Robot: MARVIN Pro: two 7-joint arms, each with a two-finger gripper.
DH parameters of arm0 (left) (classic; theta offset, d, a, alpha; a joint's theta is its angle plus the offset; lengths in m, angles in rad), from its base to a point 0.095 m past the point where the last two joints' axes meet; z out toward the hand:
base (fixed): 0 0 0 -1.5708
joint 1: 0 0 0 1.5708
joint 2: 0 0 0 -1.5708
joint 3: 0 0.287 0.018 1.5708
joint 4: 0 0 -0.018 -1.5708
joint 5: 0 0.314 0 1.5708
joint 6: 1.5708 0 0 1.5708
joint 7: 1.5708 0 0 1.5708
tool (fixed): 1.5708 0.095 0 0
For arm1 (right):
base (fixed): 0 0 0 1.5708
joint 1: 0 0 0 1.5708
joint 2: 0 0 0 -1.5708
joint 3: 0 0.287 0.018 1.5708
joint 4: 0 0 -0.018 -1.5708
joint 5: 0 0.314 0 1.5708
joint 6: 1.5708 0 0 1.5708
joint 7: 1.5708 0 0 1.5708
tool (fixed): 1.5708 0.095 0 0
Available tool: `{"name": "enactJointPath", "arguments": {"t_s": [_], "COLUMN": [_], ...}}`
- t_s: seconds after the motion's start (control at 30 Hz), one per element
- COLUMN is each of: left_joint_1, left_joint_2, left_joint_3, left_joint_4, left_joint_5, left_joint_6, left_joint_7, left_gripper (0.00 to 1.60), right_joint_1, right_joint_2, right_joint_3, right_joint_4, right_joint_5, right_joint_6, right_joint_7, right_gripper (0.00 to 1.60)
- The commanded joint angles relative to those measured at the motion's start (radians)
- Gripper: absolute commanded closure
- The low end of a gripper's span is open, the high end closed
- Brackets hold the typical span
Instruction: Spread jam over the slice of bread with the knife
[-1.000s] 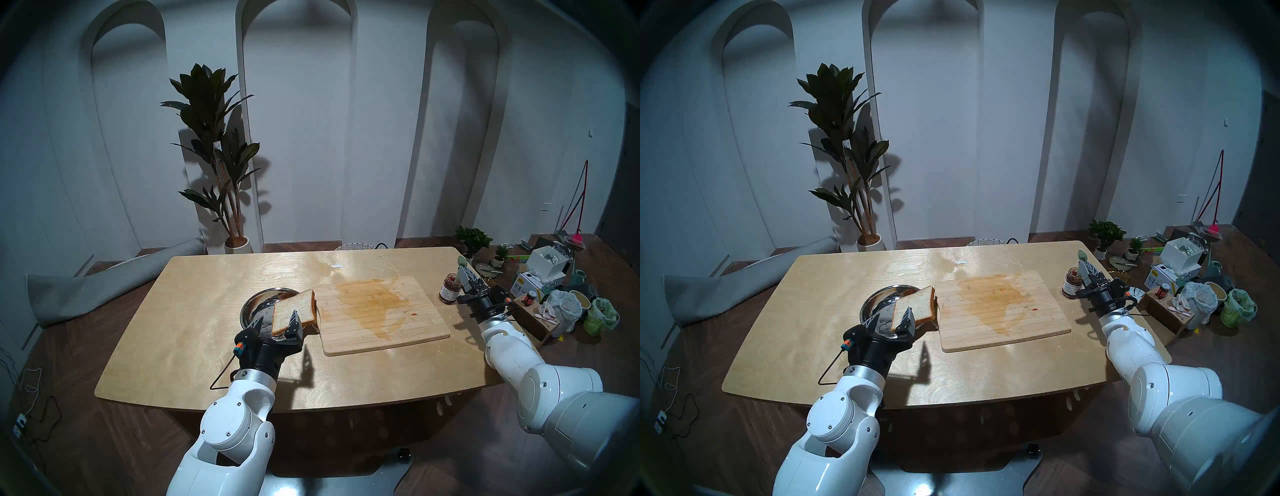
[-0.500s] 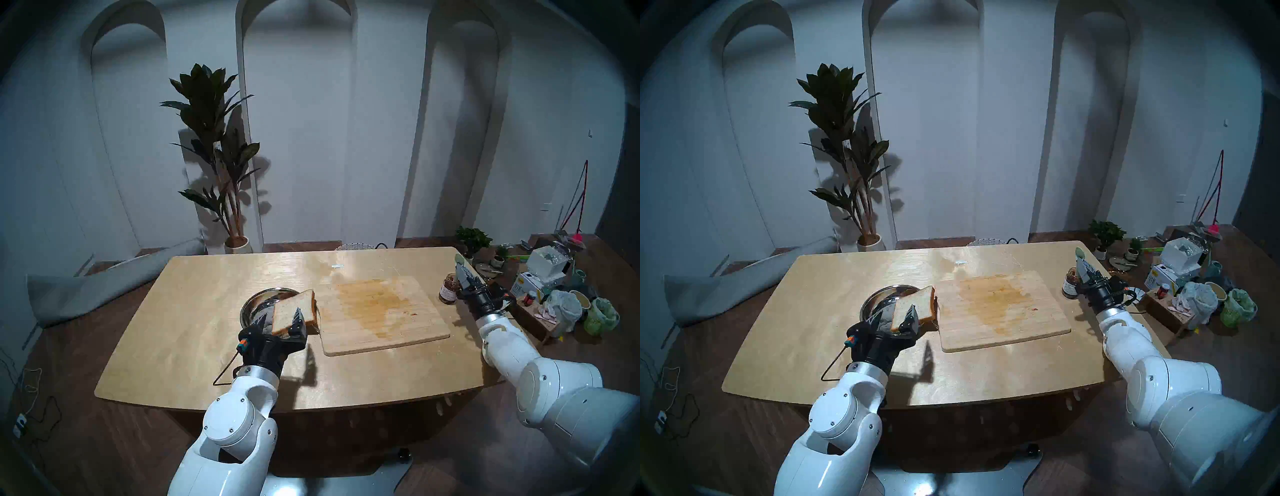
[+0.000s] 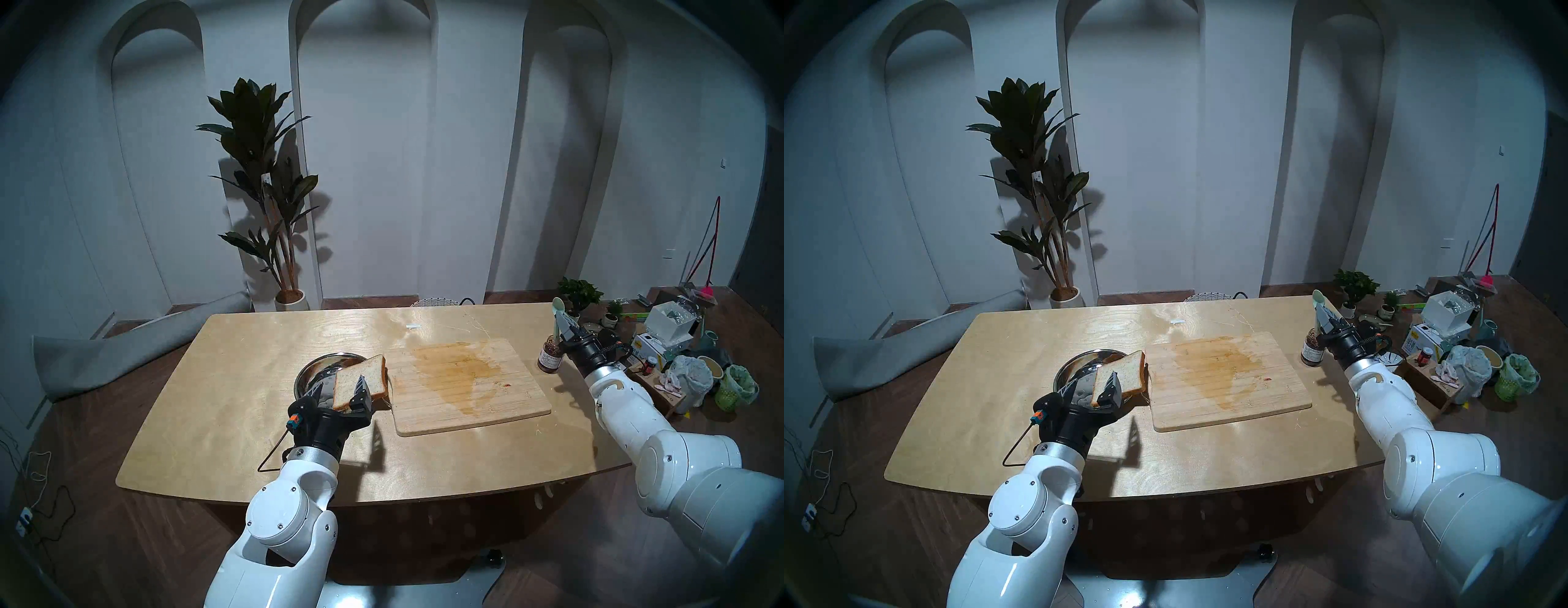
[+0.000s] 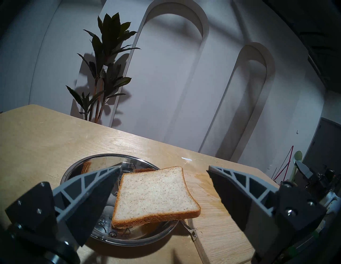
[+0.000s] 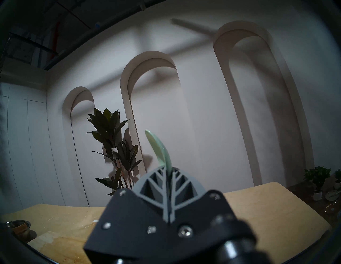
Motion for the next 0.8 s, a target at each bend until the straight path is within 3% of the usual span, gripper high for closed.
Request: {"name": "enactJointPath", "arguments": {"t_s": [0.0,0.47,0.77], "left_joint_1": [0.007,0.015,0.026], "left_joint_2": [0.000,0.002,0.002], "left_joint_3": [-0.001,-0.006,-0.012], "left_joint_4": [-0.028,-0.035,-0.045], "left_joint_5": [-0.004,-0.011,-0.020], "left_joint_6": [-0.006,-0.007,-0.011], "left_joint_7": [-0.003,-0.010,-0.013], "left_gripper": [0.00,0.00,0.00], "right_joint_1": [-0.032,-0.129,-0.164], "right_joint_2": [-0.007,-0.036,-0.009], "right_joint_3": [0.004,0.037,-0.006], "right_joint_4": [-0.039,-0.173,-0.304], "right_joint_5": [0.002,0.024,-0.028], "right_joint_6": [0.049,0.097,0.092], "right_joint_7": [-0.046,-0.080,-0.081], "right_gripper": [1.60,1.60,1.60]}}
